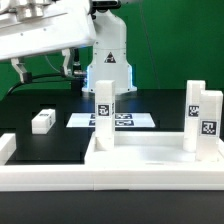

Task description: Assemble desk

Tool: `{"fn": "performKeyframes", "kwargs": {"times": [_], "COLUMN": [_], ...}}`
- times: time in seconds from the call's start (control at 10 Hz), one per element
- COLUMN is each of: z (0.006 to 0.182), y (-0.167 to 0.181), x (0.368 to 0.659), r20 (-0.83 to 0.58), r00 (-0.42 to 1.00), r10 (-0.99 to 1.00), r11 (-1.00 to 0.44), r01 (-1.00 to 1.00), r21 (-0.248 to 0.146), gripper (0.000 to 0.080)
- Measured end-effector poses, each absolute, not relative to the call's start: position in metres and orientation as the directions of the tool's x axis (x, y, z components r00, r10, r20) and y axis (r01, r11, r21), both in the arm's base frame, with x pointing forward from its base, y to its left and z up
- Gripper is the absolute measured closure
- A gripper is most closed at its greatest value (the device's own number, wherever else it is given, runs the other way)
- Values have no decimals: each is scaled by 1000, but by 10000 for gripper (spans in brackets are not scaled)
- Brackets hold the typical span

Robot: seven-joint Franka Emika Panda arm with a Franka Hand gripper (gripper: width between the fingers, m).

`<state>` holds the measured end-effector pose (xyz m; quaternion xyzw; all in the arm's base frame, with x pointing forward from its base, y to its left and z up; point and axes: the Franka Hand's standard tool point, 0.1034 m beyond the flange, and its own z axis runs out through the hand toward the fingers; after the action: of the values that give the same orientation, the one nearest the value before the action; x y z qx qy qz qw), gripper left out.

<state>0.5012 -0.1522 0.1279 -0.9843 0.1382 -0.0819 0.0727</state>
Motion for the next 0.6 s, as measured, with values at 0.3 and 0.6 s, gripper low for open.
{"fn": "performKeyframes", "kwargs": {"times": [0.3, 0.6], "z": [124, 83], "y": [-155, -168], "x": [499, 480], "r20": [148, 38], "r00": [970, 986], "r10": [-191, -162], "r11": [-975, -982], "r01": [-170, -158], "r21": [-147, -101], "gripper": [151, 151]}}
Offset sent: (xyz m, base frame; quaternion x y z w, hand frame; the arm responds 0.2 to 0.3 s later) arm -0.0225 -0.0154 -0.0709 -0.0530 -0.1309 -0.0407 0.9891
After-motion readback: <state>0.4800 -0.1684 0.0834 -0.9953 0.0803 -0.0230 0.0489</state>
